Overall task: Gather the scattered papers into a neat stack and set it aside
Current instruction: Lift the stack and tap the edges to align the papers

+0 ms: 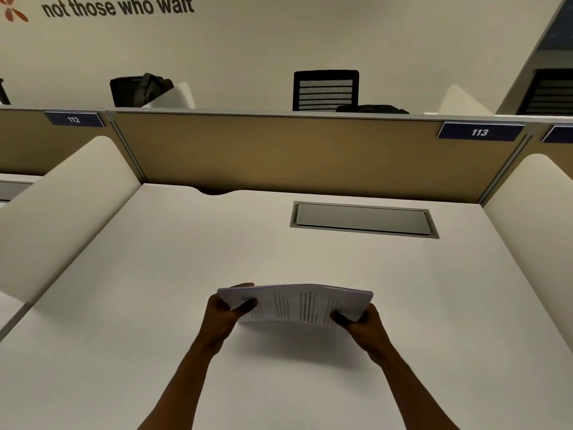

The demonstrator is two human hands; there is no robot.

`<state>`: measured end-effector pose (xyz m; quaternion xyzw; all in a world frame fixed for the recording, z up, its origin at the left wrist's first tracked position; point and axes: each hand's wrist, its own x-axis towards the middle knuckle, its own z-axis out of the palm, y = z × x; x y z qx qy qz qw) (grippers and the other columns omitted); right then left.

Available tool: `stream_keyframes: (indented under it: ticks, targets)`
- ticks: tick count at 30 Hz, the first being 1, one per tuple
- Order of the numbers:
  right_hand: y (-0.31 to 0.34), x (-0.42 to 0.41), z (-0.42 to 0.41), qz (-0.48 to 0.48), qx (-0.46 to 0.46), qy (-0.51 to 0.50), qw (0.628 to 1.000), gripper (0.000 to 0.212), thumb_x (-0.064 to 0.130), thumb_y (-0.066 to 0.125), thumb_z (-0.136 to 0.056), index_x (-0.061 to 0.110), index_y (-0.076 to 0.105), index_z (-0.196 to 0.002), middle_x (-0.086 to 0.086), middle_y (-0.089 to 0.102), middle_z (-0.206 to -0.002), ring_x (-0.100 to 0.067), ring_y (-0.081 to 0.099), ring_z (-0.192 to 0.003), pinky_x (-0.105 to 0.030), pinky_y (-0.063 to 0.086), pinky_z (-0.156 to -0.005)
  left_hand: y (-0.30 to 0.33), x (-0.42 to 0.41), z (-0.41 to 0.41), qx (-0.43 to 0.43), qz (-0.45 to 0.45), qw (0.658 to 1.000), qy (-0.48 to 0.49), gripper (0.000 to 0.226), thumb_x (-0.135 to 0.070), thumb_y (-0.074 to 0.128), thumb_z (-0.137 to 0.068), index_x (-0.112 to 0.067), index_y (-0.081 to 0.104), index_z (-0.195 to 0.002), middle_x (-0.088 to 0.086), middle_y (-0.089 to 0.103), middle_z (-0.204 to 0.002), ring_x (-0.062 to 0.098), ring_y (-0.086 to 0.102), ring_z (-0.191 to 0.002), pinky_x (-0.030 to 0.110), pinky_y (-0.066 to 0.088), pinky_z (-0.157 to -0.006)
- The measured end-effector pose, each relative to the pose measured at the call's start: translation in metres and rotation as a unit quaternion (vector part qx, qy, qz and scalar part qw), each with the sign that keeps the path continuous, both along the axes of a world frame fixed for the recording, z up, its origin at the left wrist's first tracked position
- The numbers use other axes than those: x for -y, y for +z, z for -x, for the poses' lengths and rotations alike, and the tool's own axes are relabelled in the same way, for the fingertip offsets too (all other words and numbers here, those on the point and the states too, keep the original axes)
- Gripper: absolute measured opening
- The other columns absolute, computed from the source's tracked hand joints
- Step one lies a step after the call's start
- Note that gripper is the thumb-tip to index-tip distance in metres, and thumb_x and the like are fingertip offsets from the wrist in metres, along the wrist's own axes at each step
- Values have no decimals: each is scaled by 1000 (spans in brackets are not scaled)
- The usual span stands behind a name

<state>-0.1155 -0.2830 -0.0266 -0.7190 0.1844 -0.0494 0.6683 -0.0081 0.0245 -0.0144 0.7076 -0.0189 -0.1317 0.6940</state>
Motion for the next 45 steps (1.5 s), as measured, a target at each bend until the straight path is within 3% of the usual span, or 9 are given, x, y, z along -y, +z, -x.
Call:
stream_keyframes:
  ticks: [7, 11, 19, 25, 30, 33, 37, 41, 45]
  targets:
    - [2, -2, -3, -7, -1, -12, 1000, 23, 18, 78, -82, 38, 72, -92, 13, 77, -89, -8, 72, -86, -19, 57, -64, 1, 4, -2, -18, 3, 999, 38, 29, -18, 86, -71, -16, 77, -99, 8, 78, -95, 25, 73, -91, 26, 58, -69]
    - [8, 2, -5, -10, 19, -13, 1000, 20, 24, 77, -79, 38, 74, -93, 9, 77, -93, -7, 72, -85, -19, 58, -65, 8, 5, -3, 2, 9, 999, 48, 29, -27, 85, -66, -20, 78, -94, 5, 79, -92, 16, 74, -83, 25, 58, -66]
    - [-7, 0, -2, 13, -4, -17, 1000, 25, 15, 75, -84, 31, 68, -101, 3, 75, -98, -15, 71, -91, -19, 58, -66, -11, 8, 4, -11, -59, 998, 27, 25, -12, 80, -82, -19, 73, -104, 4, 77, -98, 27, 71, -97, 26, 56, -70]
    - [2, 6, -7, 28, 2, -19, 999, 28, 17, 75, -84, 42, 68, -94, 14, 75, -91, -5, 72, -84, -16, 57, -64, -1, 8, 5, -2, -49, 998, 37, 25, -25, 81, -71, -34, 75, -94, -1, 78, -92, 19, 72, -87, 24, 59, -65]
    - [-12, 5, -5, 28, -25, -2, 999, 23, 16, 74, -86, 28, 67, -105, 2, 74, -101, -17, 70, -93, -28, 60, -77, -9, 8, 7, -26, -82, 996, 19, 22, -17, 80, -82, -29, 72, -99, 4, 77, -95, 27, 71, -95, 37, 61, -77]
    - [-16, 4, -3, 39, -35, -3, 999, 25, 16, 73, -86, 19, 67, -110, 0, 73, -101, -20, 69, -95, -27, 59, -76, -12, 9, 5, -35, -95, 995, 23, 22, -18, 80, -83, -21, 72, -102, 5, 76, -98, 28, 71, -97, 34, 60, -75]
    - [-3, 9, -6, 81, -25, 15, 996, 15, 17, 71, -88, 26, 68, -100, 2, 73, -96, -19, 70, -91, -27, 61, -72, -6, 6, 3, -35, -107, 993, 27, 35, -26, 83, -79, -10, 73, -109, 5, 78, -100, 25, 73, -98, 33, 62, -76]
    - [18, 23, -12, 150, -20, 25, 988, 18, 18, 73, -86, 35, 69, -81, 7, 73, -84, -15, 70, -80, -33, 58, -68, 13, 0, -1, 5, -91, 995, 51, 45, -32, 83, -78, -26, 68, -119, -2, 76, -107, 21, 73, -100, 36, 59, -81]
    - [35, 36, -20, 198, -13, 49, 979, 7, 17, 71, -87, 13, 73, -81, -6, 74, -81, -28, 70, -76, -44, 57, -68, 47, 3, -12, 74, -164, 977, 115, 81, -38, 86, -73, -35, 46, -144, -5, 64, -129, 13, 63, -114, 33, 53, -90]
